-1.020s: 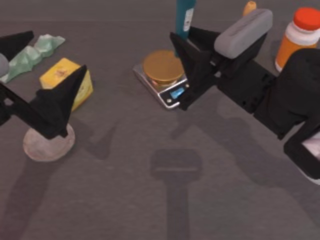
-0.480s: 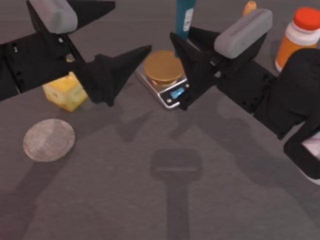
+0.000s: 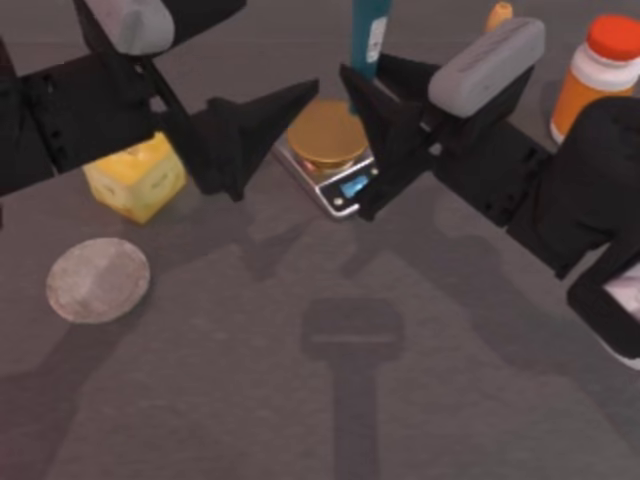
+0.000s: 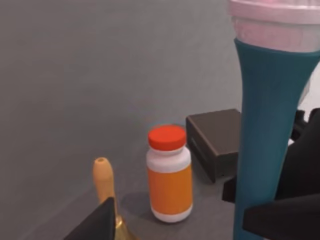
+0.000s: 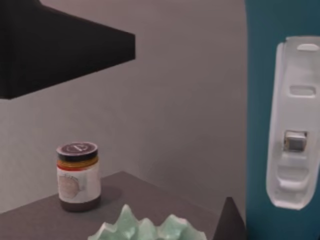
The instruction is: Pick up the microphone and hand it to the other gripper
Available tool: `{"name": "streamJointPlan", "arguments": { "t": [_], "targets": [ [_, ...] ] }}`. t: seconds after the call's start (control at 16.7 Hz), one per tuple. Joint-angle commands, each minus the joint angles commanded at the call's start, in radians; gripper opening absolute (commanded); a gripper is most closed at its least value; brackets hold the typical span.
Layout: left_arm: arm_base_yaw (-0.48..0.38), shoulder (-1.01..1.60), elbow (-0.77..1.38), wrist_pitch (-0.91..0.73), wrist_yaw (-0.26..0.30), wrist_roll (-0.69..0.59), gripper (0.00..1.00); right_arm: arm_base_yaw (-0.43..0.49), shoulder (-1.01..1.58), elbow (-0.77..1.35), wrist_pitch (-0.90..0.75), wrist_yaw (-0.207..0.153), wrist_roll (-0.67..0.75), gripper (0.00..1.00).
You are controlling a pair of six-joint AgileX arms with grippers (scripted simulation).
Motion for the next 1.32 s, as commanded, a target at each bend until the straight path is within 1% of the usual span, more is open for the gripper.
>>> {"name": "streamJointPlan", "arguments": {
  "t": [0.12,0.36,0.48,0.54,0.78,1.32],
  "targets": [
    [-0.04,0.071,0.054,0.018,-0.037,-0.001,1.0,0.0,0.0,0.0,0.0,0.0,0.0,0.0],
    [-0.136,0.232,0.178,0.057,-0.131,-0.005,1.0,0.0,0.0,0.0,0.0,0.0,0.0,0.0],
    [-0.171,0.285,0.22,0.07,-0.164,-0.006,1.0,0.0,0.0,0.0,0.0,0.0,0.0,0.0],
    [-0.18,0.298,0.23,0.073,-0.173,-0.007,1.0,0.0,0.0,0.0,0.0,0.0,0.0,0.0],
    [-0.182,0.3,0.232,0.074,-0.175,-0.007,1.0,0.0,0.0,0.0,0.0,0.0,0.0,0.0],
    [-0.182,0.3,0.232,0.074,-0.175,-0.007,0.32,0.0,0.0,0.0,0.0,0.0,0.0,0.0]
  ]
}}
